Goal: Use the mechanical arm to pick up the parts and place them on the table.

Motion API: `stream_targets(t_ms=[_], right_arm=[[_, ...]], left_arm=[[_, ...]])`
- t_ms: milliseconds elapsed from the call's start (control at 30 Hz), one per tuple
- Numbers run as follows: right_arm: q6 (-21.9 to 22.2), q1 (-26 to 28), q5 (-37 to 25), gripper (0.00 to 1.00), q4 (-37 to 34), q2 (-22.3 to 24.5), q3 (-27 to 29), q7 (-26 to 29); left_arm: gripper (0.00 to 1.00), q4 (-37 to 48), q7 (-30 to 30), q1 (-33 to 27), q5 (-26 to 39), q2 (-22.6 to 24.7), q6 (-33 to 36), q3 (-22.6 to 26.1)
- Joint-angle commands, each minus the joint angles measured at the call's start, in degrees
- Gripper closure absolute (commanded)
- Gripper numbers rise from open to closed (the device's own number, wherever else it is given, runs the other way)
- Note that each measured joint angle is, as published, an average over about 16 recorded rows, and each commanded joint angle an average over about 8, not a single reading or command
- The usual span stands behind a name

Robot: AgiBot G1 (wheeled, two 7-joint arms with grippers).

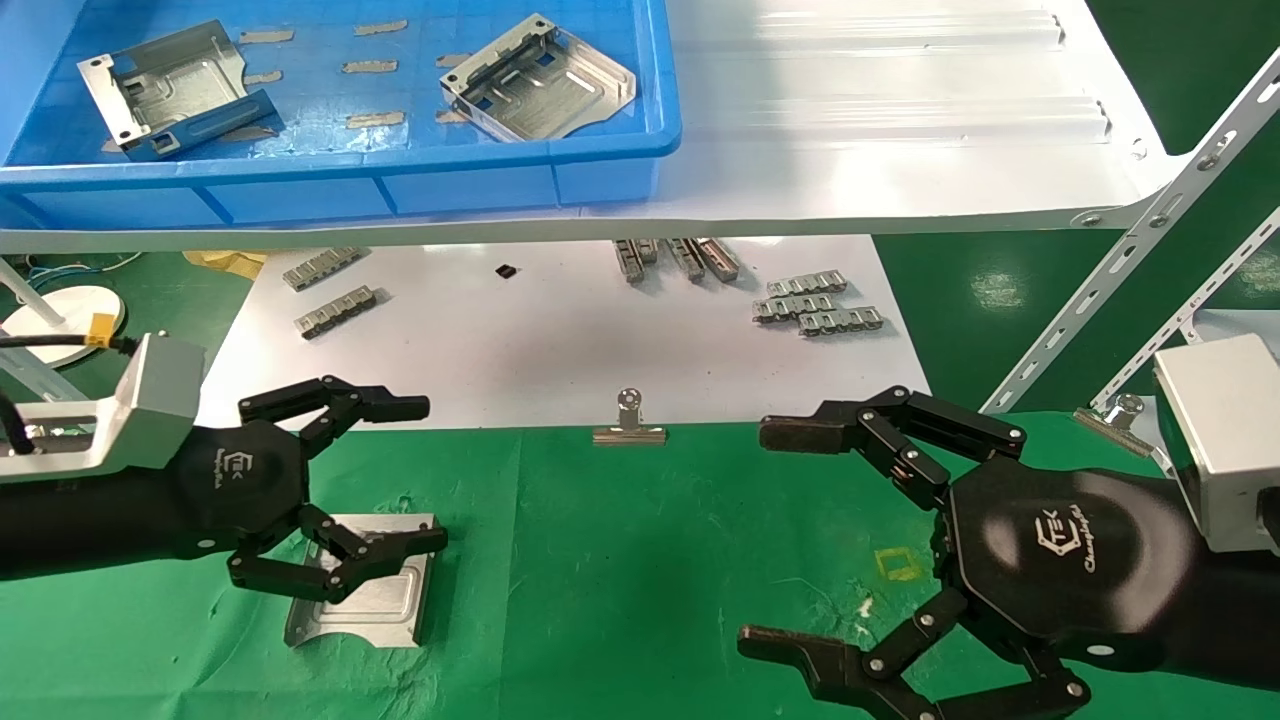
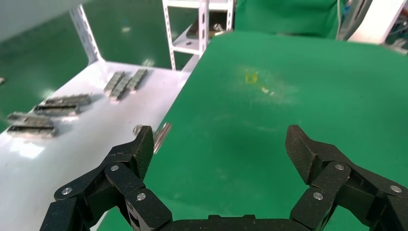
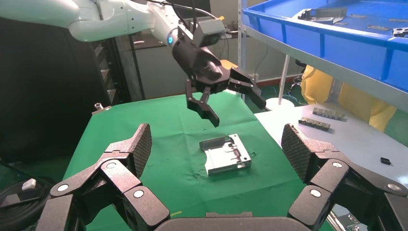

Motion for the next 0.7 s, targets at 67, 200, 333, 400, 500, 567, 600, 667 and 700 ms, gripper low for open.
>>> stream_targets(t_ms=[67, 200, 333, 400, 500, 567, 600, 667, 700], right_arm=[[0.0, 0.0, 0.0, 0.00, 0.0, 0.0, 0.0, 0.0], [0.0, 0.0, 0.0, 0.00, 0.0, 0.0, 0.0, 0.0], [0.0, 0.0, 0.0, 0.00, 0.0, 0.0, 0.0, 0.0], [0.0, 0.0, 0.0, 0.00, 0.0, 0.0, 0.0, 0.0], [0.0, 0.0, 0.0, 0.00, 0.0, 0.0, 0.0, 0.0], [0.0, 0.0, 0.0, 0.00, 0.0, 0.0, 0.0, 0.0], [0.0, 0.0, 0.0, 0.00, 0.0, 0.0, 0.0, 0.0], [0.0, 0.0, 0.0, 0.00, 0.0, 0.0, 0.0, 0.0], [0.0, 0.0, 0.0, 0.00, 0.0, 0.0, 0.0, 0.0]], left_arm=[[0.00, -3.0, -1.7, 1.7, -0.9, -0.5, -0.3, -1.8], [0.00, -7.1, -4.0, 4.0, -2.0, -1.2, -0.7, -4.1], [0.00, -11.1, -6.3, 6.3, -3.2, -1.8, -1.2, -6.4], [0.00, -13.2, -7.5, 7.5, -3.8, -2.2, -1.4, -7.6], [0.00, -16.3, -9.2, 9.3, -4.7, -2.7, -1.7, -9.4], [0.00, -18.3, -10.3, 10.4, -5.3, -3.0, -1.9, -10.6], [0.00, -19.3, -10.9, 11.0, -5.6, -3.2, -2.0, -11.1], [0.00, -20.3, -11.5, 11.6, -5.8, -3.3, -2.1, -11.7], [0.00, -20.8, -11.8, 11.9, -6.0, -3.4, -2.2, -12.0]])
